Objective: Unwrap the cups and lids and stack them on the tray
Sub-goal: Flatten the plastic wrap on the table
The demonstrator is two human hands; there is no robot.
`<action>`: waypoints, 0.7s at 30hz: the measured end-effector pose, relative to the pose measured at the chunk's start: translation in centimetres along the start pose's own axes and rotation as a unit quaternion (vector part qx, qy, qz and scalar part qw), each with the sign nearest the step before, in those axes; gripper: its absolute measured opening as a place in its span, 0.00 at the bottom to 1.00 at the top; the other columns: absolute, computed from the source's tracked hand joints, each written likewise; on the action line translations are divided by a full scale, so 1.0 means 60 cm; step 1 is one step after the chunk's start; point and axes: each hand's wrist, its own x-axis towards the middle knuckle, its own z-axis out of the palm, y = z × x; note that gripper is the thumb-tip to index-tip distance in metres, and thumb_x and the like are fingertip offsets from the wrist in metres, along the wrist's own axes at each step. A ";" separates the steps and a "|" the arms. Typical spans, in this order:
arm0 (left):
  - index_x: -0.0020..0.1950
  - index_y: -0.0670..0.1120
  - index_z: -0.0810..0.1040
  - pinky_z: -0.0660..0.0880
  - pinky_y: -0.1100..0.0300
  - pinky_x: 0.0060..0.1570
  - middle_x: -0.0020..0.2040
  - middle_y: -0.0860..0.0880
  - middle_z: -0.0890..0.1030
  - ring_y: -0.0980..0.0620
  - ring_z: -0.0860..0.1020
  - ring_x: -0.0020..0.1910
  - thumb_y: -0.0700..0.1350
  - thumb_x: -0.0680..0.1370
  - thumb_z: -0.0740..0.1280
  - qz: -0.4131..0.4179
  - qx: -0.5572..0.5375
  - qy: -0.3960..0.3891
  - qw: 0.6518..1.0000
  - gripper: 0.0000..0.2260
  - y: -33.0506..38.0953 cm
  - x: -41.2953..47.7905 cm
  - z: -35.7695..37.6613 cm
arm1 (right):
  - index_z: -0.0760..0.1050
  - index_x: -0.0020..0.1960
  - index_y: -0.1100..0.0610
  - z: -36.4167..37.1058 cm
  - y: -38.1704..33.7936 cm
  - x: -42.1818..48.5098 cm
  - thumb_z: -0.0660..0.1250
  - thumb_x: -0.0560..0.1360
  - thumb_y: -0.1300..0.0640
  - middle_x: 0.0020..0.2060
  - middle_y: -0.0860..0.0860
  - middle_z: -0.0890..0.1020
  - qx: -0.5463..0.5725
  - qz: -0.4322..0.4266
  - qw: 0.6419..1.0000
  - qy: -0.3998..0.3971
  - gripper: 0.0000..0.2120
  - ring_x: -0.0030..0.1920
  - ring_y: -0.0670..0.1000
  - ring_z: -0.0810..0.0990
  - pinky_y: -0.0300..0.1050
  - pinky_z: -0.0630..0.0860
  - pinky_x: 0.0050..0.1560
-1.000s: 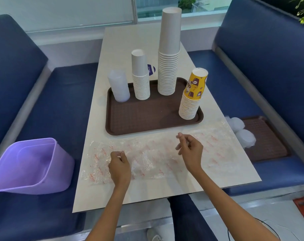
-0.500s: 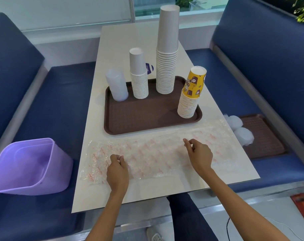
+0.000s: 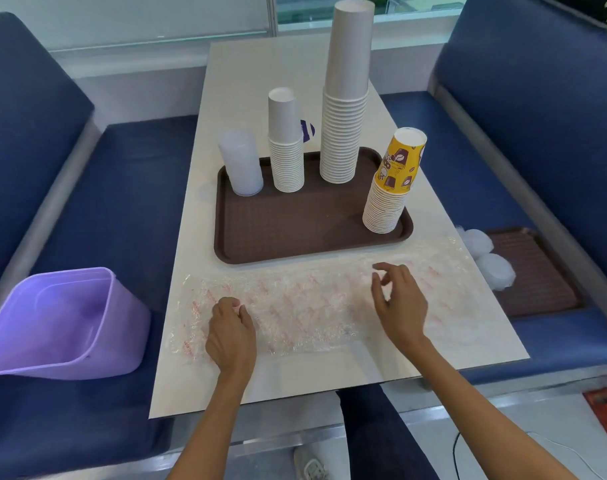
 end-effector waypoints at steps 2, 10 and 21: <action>0.56 0.40 0.75 0.70 0.50 0.39 0.51 0.40 0.77 0.40 0.76 0.48 0.38 0.77 0.67 0.023 0.006 0.024 0.999 0.09 -0.001 0.002 0.001 | 0.79 0.51 0.57 0.018 -0.022 0.001 0.61 0.77 0.55 0.42 0.53 0.79 0.007 -0.048 0.999 -0.024 0.10 0.38 0.51 0.78 0.38 0.68 0.32; 0.65 0.41 0.73 0.67 0.56 0.62 0.65 0.44 0.74 0.46 0.71 0.65 0.39 0.81 0.58 0.128 -0.138 -0.007 0.982 0.14 0.036 -0.004 0.027 | 0.75 0.64 0.60 0.113 -0.119 -0.035 0.53 0.78 0.57 0.62 0.58 0.78 0.026 -0.184 0.963 -0.195 0.20 0.63 0.58 0.77 0.57 0.71 0.63; 0.68 0.37 0.71 0.53 0.55 0.70 0.70 0.40 0.71 0.40 0.69 0.69 0.45 0.78 0.50 0.220 0.084 -0.108 0.966 0.23 -0.007 0.004 0.085 | 0.70 0.69 0.59 0.172 -0.112 -0.064 0.38 0.82 0.51 0.68 0.57 0.73 -0.078 -0.159 0.931 -0.319 0.28 0.68 0.57 0.71 0.53 0.48 0.70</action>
